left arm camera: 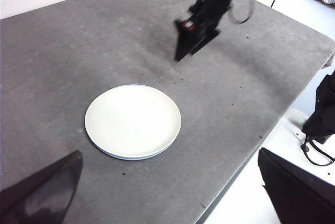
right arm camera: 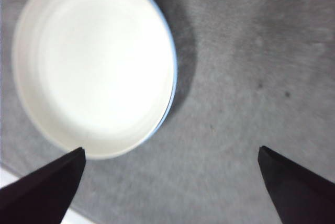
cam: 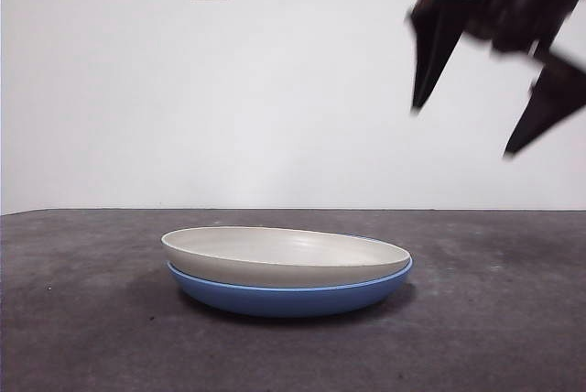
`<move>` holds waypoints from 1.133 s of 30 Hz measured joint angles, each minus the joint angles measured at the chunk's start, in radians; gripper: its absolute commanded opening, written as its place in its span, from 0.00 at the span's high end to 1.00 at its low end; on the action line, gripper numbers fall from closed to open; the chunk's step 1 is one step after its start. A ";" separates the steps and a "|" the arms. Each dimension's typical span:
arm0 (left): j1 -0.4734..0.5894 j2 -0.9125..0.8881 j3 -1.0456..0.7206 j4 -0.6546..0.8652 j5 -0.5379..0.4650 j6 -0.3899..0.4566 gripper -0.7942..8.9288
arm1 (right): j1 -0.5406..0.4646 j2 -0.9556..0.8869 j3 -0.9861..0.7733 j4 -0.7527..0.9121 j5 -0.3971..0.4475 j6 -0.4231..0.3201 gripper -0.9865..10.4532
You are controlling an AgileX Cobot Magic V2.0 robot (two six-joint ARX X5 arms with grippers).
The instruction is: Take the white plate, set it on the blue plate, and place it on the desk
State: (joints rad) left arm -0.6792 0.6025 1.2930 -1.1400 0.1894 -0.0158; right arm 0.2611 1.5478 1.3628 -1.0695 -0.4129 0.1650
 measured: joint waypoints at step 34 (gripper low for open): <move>0.000 0.000 0.000 0.000 0.000 0.000 0.39 | 0.006 -1.017 0.002 -0.265 0.048 -0.087 0.56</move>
State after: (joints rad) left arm -0.6792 0.6025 1.2930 -1.1400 0.1894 -0.0158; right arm 0.2672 0.5304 1.3643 -1.3346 -0.3645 0.0784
